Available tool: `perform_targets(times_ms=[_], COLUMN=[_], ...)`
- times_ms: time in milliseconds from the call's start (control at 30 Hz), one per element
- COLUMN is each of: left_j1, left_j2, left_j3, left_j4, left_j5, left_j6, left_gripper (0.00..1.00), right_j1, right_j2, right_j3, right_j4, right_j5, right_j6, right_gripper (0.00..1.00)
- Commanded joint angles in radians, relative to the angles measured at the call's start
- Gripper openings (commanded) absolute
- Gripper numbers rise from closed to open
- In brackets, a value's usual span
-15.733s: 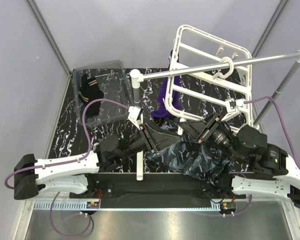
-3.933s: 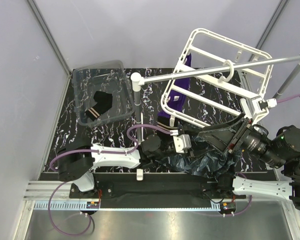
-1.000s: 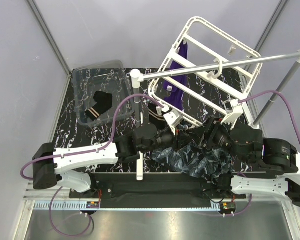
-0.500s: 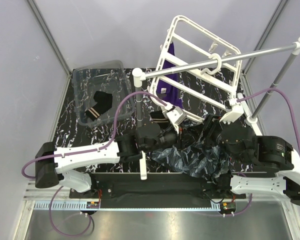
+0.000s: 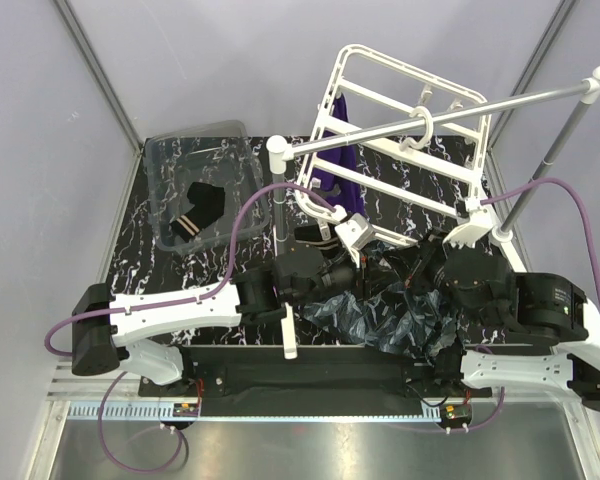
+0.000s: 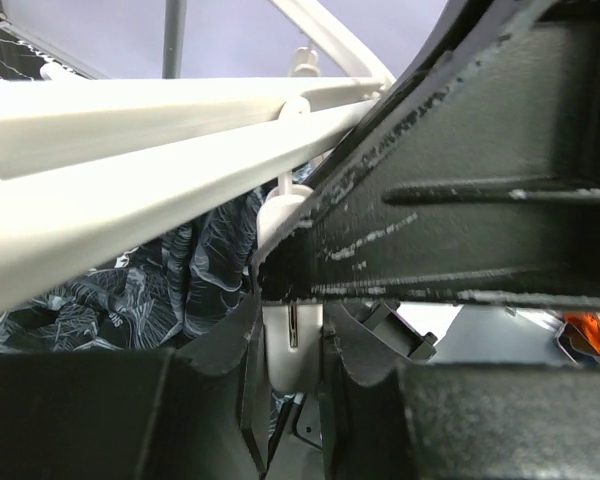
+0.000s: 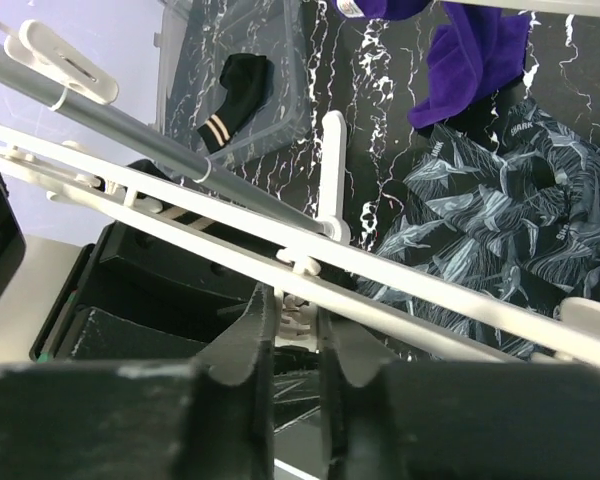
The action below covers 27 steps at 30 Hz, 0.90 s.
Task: Clip the socks to the hanger
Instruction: Open the clamp at the hanger, then pick up the sock from the bin.
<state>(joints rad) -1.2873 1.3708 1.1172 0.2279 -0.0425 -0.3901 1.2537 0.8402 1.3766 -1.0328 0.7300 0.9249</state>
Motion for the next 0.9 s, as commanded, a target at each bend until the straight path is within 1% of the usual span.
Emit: perform_targets(times_ms=[0, 33, 67, 100, 167, 200, 267, 300, 333, 433, 467, 500, 533, 567, 600, 633, 667, 700, 733, 767, 867], left_j1=[-0.035, -0.033, -0.033, -0.033, -0.033, -0.033, -0.033, -0.033, -0.029, -0.02, -0.015, -0.007, 0.018, 0.038, 0.06, 0.107, 0.13, 0.155, 0.204, 0.23, 0.33], left_j2=[-0.025, -0.032, -0.053, -0.067, -0.105, -0.154, -0.205, -0.266, -0.292, -0.422, -0.456, -0.488, -0.557, -0.59, -0.628, -0.662, -0.73, -0.762, -0.788, -0.83, -0.852], left_j3=[0.041, 0.036, 0.029, 0.006, -0.023, -0.043, -0.095, -0.121, -0.132, -0.169, -0.177, -0.19, -0.201, -0.226, -0.24, -0.255, -0.287, -0.301, -0.313, -0.321, -0.356], left_j4=[0.065, 0.065, 0.065, 0.064, 0.062, 0.057, 0.035, 0.019, -0.001, -0.117, -0.195, -0.225, -0.286, -0.377, -0.422, -0.461, -0.529, -0.568, -0.605, -0.672, -0.74], left_j5=[0.046, 0.044, 0.044, 0.044, 0.044, 0.044, 0.055, 0.059, 0.065, 0.044, -0.024, -0.066, -0.107, -0.184, -0.218, -0.25, -0.301, -0.331, -0.367, -0.428, -0.499], left_j6=[0.002, 0.003, 0.005, 0.016, 0.033, 0.048, 0.066, 0.077, 0.082, 0.092, 0.092, 0.079, 0.067, 0.051, 0.015, -0.002, -0.027, -0.042, -0.056, -0.067, -0.087], left_gripper=[0.2, 0.26, 0.38, 0.44, 0.5, 0.53, 0.54, 0.54, 0.53, 0.52, 0.52, 0.52, 0.52, 0.51, 0.51, 0.5, 0.5, 0.51, 0.5, 0.5, 0.47], right_j1=[-0.011, -0.01, -0.01, -0.01, -0.01, -0.011, -0.01, -0.01, -0.01, -0.01, -0.01, -0.01, -0.011, -0.01, -0.011, -0.01, -0.011, -0.011, -0.011, -0.011, -0.01], right_j2=[-0.016, -0.021, -0.033, -0.038, -0.055, -0.059, -0.078, -0.084, -0.089, -0.108, -0.121, -0.122, -0.127, -0.131, -0.133, -0.132, -0.128, -0.128, -0.127, -0.125, -0.131], right_j3=[-0.027, -0.031, -0.039, -0.042, -0.05, -0.054, -0.062, -0.065, -0.068, -0.077, -0.082, -0.083, -0.083, -0.083, -0.082, -0.082, -0.08, -0.079, -0.079, -0.08, -0.089], right_j4=[0.028, 0.028, 0.025, 0.024, 0.02, 0.014, 0.008, 0.007, 0.002, -0.01, -0.012, -0.012, -0.012, -0.012, -0.012, -0.012, -0.012, -0.012, -0.013, -0.01, 0.003], right_j5=[0.14, 0.143, 0.144, 0.146, 0.146, 0.147, 0.151, 0.152, 0.151, 0.151, 0.149, 0.149, 0.143, 0.141, 0.138, 0.131, 0.129, 0.128, 0.12, 0.117, 0.106], right_j6=[0.014, 0.017, 0.022, 0.022, 0.02, 0.02, 0.022, 0.022, 0.023, 0.032, 0.031, 0.031, 0.031, 0.031, 0.028, 0.023, 0.023, 0.022, 0.019, 0.017, 0.006], right_gripper=[0.08, 0.02, 0.0, 0.0, 0.0, 0.0, 0.0, 0.0, 0.0, 0.0, 0.0, 0.0, 0.0, 0.0, 0.0, 0.0, 0.0, 0.0, 0.0, 0.0, 0.0])
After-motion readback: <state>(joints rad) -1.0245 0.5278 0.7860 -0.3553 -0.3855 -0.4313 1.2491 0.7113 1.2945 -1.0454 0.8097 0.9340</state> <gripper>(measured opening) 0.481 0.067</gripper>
